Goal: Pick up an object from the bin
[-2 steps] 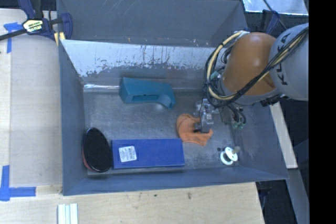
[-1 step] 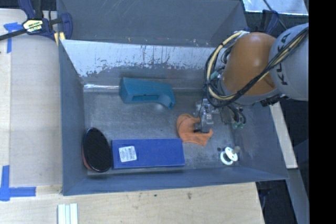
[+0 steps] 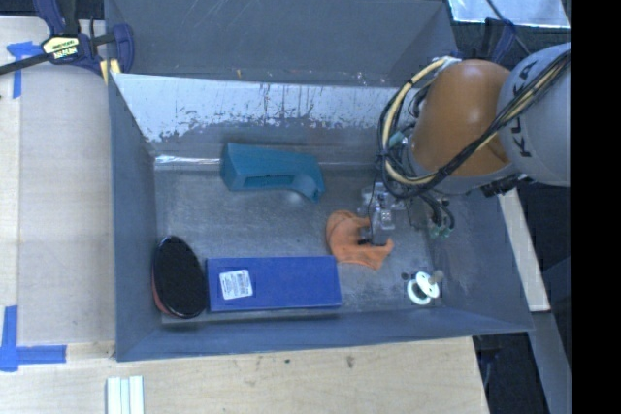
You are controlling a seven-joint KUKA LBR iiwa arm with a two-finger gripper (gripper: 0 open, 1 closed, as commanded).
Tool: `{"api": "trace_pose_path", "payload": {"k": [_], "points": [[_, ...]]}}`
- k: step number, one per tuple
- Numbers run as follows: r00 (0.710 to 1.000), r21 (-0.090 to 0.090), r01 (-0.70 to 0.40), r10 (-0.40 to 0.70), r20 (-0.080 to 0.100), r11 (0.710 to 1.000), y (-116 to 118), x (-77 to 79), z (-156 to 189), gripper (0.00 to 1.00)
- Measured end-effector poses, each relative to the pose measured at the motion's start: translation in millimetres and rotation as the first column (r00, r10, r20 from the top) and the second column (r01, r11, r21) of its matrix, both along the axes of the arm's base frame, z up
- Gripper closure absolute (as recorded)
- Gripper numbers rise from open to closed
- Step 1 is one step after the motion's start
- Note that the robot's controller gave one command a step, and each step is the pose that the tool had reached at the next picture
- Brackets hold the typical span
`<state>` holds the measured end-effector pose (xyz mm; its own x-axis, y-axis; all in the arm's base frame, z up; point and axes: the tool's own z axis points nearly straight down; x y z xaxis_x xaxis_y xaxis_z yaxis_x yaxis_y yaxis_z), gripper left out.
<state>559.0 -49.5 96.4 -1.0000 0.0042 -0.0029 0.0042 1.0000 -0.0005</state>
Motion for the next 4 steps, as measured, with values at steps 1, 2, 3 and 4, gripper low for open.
{"api": "trace_pose_path", "payload": {"k": [1,2,3,4], "points": [[0.998,0.001,0.057,-0.057,0.0,0.998,19,22.1,81,1.0],[0.998,0.001,0.057,-0.057,0.0,0.998,19,22.1,81,1.0],[0.998,0.001,0.067,-0.067,-0.007,0.998,11,11.7,127,1.0],[0.986,0.001,0.168,-0.168,0.0,0.986,7,11.9,284,1.0]]}}
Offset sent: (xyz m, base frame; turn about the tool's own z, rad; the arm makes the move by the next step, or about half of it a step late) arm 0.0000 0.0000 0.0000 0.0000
